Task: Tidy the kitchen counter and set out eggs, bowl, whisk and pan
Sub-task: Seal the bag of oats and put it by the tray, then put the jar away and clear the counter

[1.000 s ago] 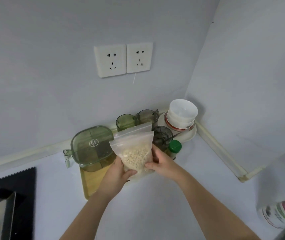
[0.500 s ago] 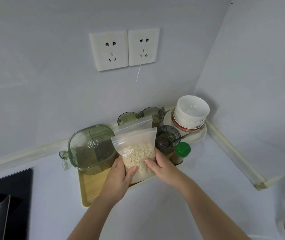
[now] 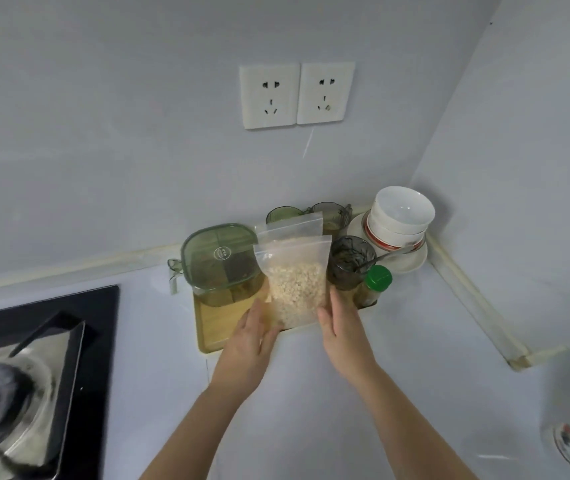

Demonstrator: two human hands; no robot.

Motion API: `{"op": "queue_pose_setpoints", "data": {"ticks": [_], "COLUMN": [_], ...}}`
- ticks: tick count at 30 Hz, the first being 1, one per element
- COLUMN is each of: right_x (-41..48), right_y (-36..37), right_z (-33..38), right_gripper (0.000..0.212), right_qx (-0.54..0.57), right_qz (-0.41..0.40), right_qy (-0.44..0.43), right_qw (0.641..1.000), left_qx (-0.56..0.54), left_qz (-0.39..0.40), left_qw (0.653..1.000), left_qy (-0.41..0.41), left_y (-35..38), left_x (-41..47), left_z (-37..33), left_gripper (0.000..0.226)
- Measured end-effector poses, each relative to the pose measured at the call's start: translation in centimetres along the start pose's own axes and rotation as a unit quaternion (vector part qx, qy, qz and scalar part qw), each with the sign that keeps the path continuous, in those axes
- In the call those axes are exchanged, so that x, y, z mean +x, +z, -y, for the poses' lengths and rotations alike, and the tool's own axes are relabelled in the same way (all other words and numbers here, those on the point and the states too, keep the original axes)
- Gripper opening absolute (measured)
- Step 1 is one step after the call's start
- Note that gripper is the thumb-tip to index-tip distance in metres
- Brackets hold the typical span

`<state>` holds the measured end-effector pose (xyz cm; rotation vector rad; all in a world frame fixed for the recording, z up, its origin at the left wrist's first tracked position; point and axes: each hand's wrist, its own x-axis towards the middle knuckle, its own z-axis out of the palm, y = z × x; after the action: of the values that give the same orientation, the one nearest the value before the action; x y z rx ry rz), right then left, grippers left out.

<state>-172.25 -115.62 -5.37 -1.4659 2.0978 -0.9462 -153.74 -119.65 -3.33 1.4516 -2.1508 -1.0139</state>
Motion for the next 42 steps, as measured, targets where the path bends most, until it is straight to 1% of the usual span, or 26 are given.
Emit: {"op": "queue_pose_setpoints", "data": {"ticks": [1,4,9,12,16,18,21,24,26,29,35,39,42], "right_x": [-0.5,-4.7,-11.9,-15.9,-20.9,-24.3,-30.0,-35.7,-39.9,-44.3,-49.5,-51.0,-51.5], "right_y": [-0.2,-0.5,-0.2,0.4,2.2,4.2,7.9,11.8,15.3,19.4,26.5,32.1,37.1], "right_z": [0.6,4.7,13.1,17.9,24.4,28.3,34.0,38.9,42.7,47.9,56.2,60.3,63.2], "right_gripper": [0.047,0.047,0.029,0.022,0.019,0.02,0.022,0.022,0.022,0.022,0.021,0.02,0.018], "right_qx": [0.021,0.086,0.175,0.207,0.229,0.227,0.219,0.236,0.237,0.231,0.221,0.211,0.202], "right_qz": [-0.015,0.002,0.116,0.166,0.209,0.243,0.291,0.304,0.335,0.376,0.414,0.432,0.447], "right_qy": [0.018,0.032,-0.021,-0.054,-0.093,-0.126,-0.154,-0.156,-0.161,-0.178,-0.213,-0.226,-0.23], "right_qw": [1.0,0.996,0.978,0.963,0.946,0.935,0.919,0.91,0.897,0.88,0.857,0.847,0.84], "left_qx": [0.004,-0.006,-0.065,-0.126,-0.18,-0.181,-0.173,-0.134,-0.119,-0.146,-0.138,-0.143,-0.142], "left_qz": [-0.004,-0.051,-0.145,-0.203,-0.254,-0.283,-0.322,-0.346,-0.383,-0.441,-0.48,-0.506,-0.508], "left_qw": [1.0,0.999,0.987,0.971,0.948,0.939,0.927,0.923,0.907,0.872,0.846,0.827,0.822], "left_qy": [0.009,0.012,-0.003,-0.033,-0.071,-0.077,-0.086,-0.103,-0.127,-0.158,-0.184,-0.2,-0.215], "left_y": [-0.6,-3.6,-9.3,-12.7,-16.7,-19.2,-23.5,-28.6,-32.1,-36.2,-42.0,-45.0,-47.6], "left_x": [-1.0,-6.8,-16.2,-22.3,-30.2,-34.9,-42.2,-49.1,-54.5,-60.6,-67.4,-69.9,-70.8], "left_z": [0.0,0.1,-0.3,-0.1,1.3,3.0,6.4,10.4,13.6,17.2,23.2,28.1,32.3], "left_gripper": [0.057,0.043,0.023,0.019,0.018,0.018,0.019,0.019,0.019,0.021,0.019,0.019,0.018]}}
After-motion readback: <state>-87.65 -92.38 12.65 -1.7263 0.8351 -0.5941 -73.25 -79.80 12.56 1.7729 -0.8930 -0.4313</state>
